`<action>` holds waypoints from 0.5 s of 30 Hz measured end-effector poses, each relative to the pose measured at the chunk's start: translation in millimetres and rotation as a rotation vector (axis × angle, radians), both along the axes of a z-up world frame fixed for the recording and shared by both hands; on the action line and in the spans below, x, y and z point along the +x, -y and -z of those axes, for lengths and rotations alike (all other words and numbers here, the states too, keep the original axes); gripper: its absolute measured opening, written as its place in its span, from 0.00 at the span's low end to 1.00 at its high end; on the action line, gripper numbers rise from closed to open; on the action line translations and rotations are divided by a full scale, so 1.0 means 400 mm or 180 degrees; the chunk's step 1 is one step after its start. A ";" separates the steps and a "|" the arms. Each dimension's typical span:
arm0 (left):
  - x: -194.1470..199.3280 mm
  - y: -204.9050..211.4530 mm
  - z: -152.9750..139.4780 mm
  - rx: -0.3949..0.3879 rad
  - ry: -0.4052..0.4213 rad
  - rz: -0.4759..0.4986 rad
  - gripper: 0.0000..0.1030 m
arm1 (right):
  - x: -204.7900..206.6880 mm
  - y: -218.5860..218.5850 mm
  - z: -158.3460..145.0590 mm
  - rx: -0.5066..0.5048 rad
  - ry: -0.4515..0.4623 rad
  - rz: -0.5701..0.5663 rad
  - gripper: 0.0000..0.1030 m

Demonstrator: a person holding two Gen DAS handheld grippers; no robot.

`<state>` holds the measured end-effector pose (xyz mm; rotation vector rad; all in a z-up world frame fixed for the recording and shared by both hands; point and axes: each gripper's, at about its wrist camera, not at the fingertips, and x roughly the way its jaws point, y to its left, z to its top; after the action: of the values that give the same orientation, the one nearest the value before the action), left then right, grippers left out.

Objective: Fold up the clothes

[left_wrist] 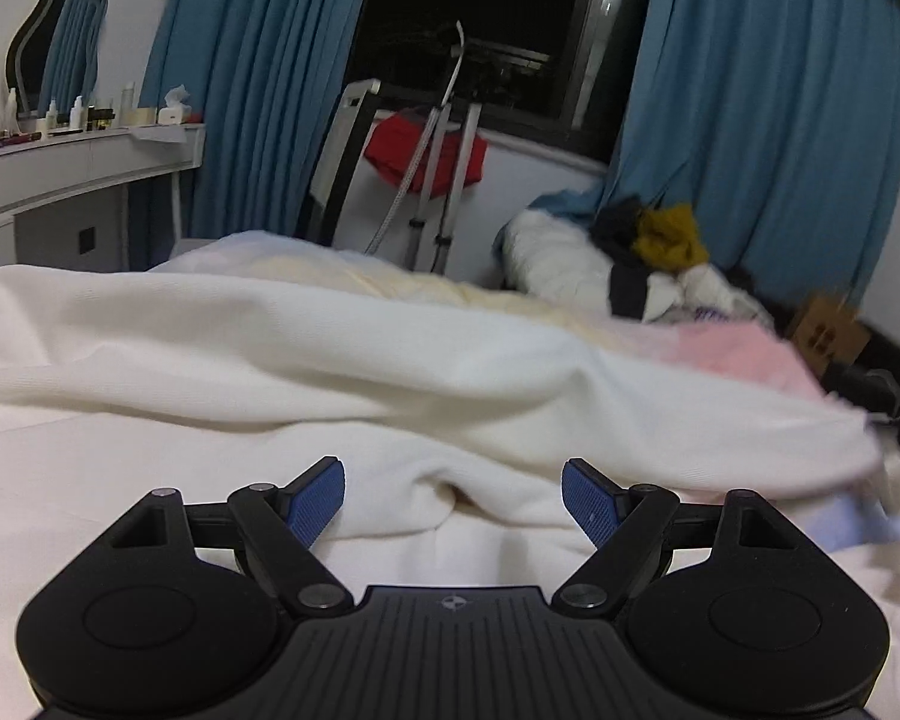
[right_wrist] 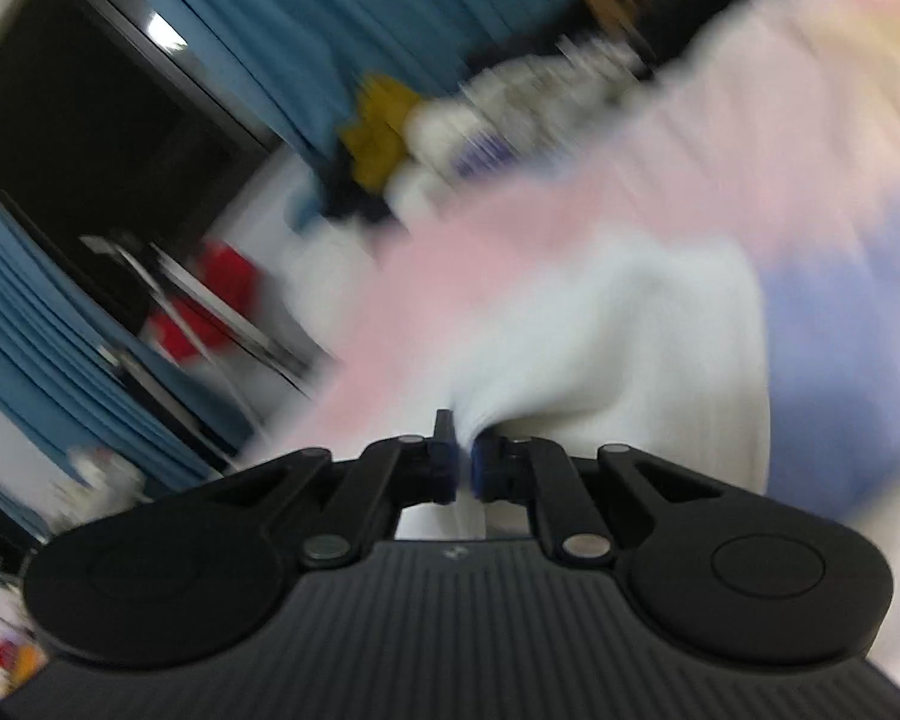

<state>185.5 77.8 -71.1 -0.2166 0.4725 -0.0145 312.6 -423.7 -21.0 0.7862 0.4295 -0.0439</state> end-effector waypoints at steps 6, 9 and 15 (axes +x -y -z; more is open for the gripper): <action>-0.020 -0.024 -0.016 -0.0232 0.0011 0.0052 0.79 | -0.037 -0.026 -0.193 -0.0670 0.0543 0.0288 0.08; -0.035 -0.017 -0.023 -0.0228 0.0033 0.0124 0.79 | -0.064 -0.010 -0.111 -0.0829 0.0036 0.0468 0.08; -0.062 0.002 -0.031 -0.0208 0.0045 0.0250 0.80 | -0.130 0.043 -0.012 -0.0487 -0.0331 0.0379 0.08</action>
<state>160.7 77.0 -58.7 -0.2617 0.4666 -0.1084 260.7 -441.0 -16.2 0.6595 0.4717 -0.2272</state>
